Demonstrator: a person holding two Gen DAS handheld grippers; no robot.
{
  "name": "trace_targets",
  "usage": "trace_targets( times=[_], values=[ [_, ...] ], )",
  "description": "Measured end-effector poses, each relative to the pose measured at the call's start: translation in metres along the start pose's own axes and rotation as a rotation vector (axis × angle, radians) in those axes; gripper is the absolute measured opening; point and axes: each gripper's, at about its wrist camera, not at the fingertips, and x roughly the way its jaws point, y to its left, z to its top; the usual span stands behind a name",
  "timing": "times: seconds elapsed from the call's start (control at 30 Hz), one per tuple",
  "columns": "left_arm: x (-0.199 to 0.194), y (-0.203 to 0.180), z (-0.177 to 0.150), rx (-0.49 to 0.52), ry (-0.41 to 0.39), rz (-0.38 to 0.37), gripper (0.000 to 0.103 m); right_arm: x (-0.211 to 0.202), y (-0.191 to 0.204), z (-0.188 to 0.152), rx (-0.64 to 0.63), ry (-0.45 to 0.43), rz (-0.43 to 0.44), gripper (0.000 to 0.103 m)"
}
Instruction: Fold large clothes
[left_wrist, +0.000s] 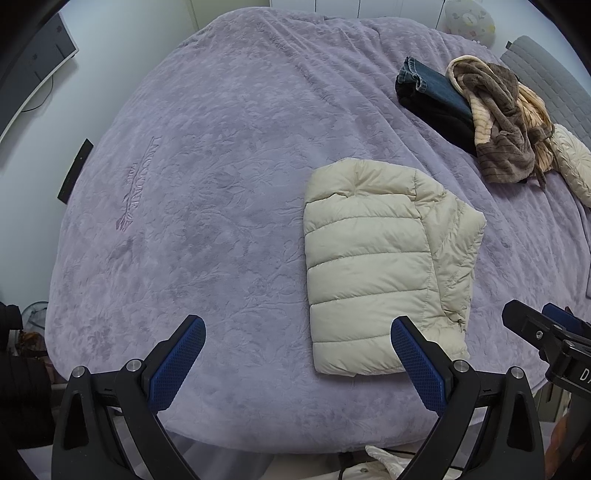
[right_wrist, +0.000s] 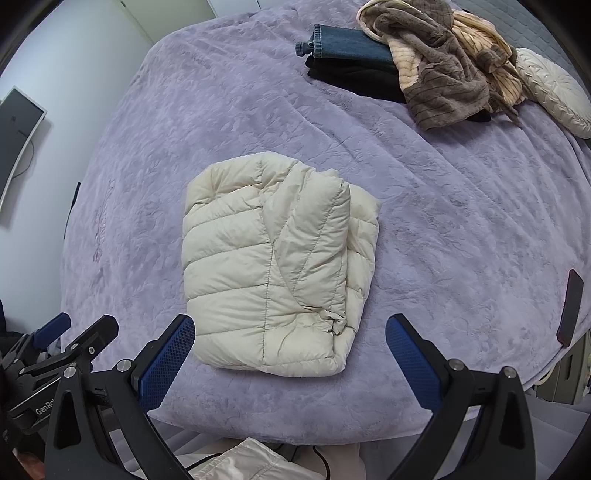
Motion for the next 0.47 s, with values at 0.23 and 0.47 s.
trace_targets(
  times=[0.23, 0.47],
  values=[
    [0.0001, 0.0014, -0.0006, -0.011, 0.0, -0.016, 0.101, 0.0, -0.0004, -0.0004, 0.0, 0.002, 0.0, 0.103],
    [-0.0018, -0.0027, -0.0025, -0.002, 0.001, -0.016, 0.101, -0.0003, -0.0011, 0.0004, -0.002, 0.002, 0.0, 0.103]
  ],
)
